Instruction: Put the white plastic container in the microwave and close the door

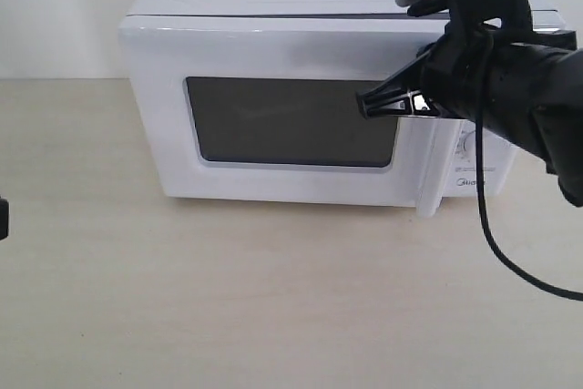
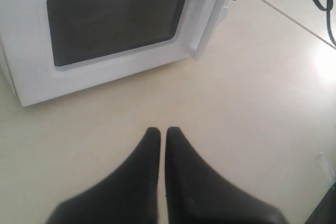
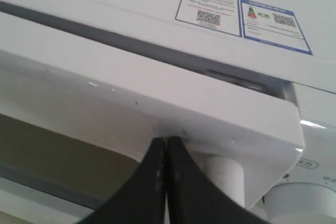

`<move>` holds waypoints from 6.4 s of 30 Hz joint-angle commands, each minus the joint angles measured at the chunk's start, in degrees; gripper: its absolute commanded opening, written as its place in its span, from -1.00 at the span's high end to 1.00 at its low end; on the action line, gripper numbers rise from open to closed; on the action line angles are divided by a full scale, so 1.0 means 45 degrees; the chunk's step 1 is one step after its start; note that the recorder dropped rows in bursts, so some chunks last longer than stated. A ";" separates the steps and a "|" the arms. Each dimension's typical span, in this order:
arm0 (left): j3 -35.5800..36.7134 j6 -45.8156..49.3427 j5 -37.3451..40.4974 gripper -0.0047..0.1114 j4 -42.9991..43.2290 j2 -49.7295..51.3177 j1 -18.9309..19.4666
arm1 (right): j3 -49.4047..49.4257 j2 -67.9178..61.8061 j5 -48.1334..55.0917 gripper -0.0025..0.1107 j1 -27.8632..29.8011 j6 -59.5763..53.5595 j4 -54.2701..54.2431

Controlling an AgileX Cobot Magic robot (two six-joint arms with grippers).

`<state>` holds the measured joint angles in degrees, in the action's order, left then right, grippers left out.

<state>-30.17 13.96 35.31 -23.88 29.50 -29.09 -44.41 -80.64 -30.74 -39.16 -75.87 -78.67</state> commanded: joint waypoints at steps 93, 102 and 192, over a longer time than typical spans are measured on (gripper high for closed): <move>0.0047 -0.2896 0.1461 0.84 0.3546 -0.2575 -0.0029 | 0.2634 0.6250 0.1222 0.96 -0.0864 0.0072 -0.0924; 0.0047 -0.2896 0.1461 0.84 0.3546 -0.2575 -0.0029 | 0.3369 1.1219 0.8111 0.96 0.5810 -0.1534 -0.1180; 0.0047 -0.2896 0.1432 0.84 0.3546 -0.2610 -0.0029 | 0.9869 1.7920 1.1159 0.96 0.8214 1.6640 1.7032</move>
<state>-30.17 0.62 42.48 -8.37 18.21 -29.09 -0.22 -0.28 18.40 -2.36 -1.03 -2.33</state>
